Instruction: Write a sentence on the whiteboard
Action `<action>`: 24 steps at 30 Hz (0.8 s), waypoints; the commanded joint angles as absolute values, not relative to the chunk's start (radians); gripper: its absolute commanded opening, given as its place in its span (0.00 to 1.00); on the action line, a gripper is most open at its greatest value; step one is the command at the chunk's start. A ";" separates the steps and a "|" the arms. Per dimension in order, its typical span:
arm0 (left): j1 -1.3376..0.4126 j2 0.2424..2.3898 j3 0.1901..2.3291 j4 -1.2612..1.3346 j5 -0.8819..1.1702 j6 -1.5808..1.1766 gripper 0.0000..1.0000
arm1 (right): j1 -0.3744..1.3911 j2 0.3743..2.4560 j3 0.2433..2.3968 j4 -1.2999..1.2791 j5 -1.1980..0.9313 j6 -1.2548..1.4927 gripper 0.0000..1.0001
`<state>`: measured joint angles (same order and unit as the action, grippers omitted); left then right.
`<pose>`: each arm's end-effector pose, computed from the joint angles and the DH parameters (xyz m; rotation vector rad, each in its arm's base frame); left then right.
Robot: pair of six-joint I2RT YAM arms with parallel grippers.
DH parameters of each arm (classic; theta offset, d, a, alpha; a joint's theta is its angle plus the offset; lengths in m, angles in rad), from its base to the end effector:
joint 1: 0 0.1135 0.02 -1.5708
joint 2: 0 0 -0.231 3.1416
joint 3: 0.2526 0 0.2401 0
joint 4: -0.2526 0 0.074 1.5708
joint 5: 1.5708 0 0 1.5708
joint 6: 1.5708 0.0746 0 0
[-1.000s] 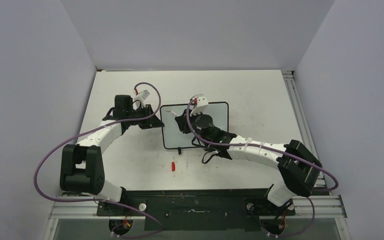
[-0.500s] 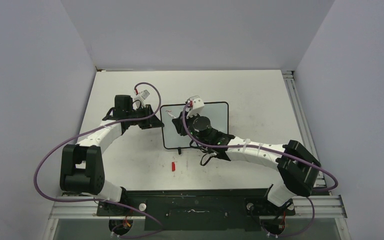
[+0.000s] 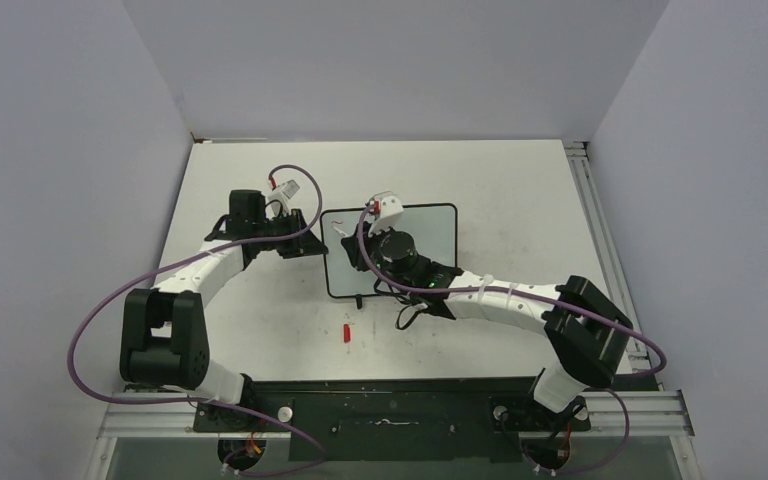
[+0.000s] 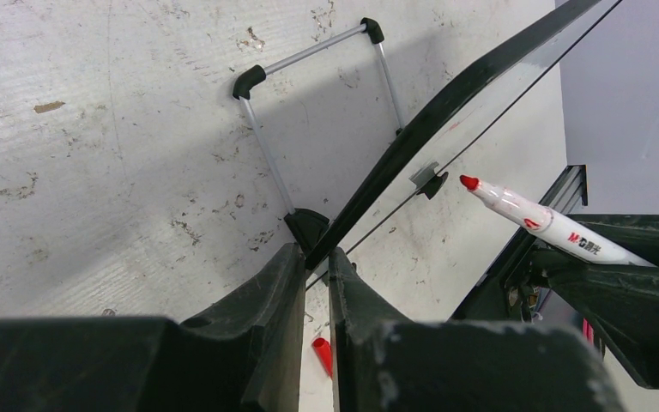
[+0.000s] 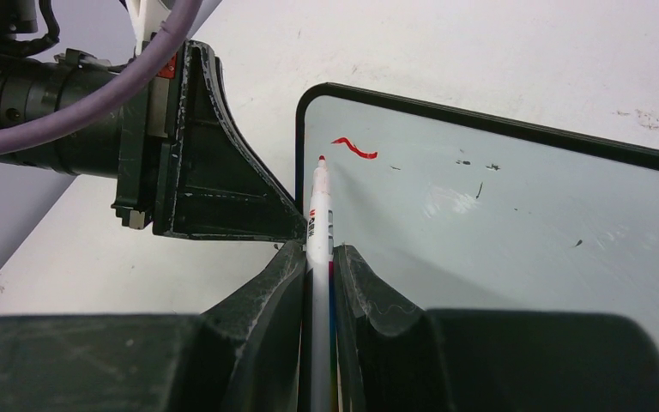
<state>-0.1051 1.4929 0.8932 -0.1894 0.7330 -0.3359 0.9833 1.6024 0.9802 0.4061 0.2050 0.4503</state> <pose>0.3120 -0.0831 0.1703 0.0974 2.3476 -1.0784 0.2315 0.3202 0.2261 -0.3407 1.8314 0.8370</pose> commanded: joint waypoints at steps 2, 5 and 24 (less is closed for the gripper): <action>-0.114 1.489 0.932 -0.189 0.750 -0.336 0.11 | 0.980 1.617 1.034 0.461 0.211 0.446 0.05; -0.113 1.489 0.932 -0.189 0.749 -0.336 0.11 | 0.979 1.624 1.038 0.462 0.212 0.446 0.05; -0.113 1.488 0.936 -0.192 0.752 -0.336 0.11 | 0.966 1.646 1.009 0.444 0.219 0.466 0.05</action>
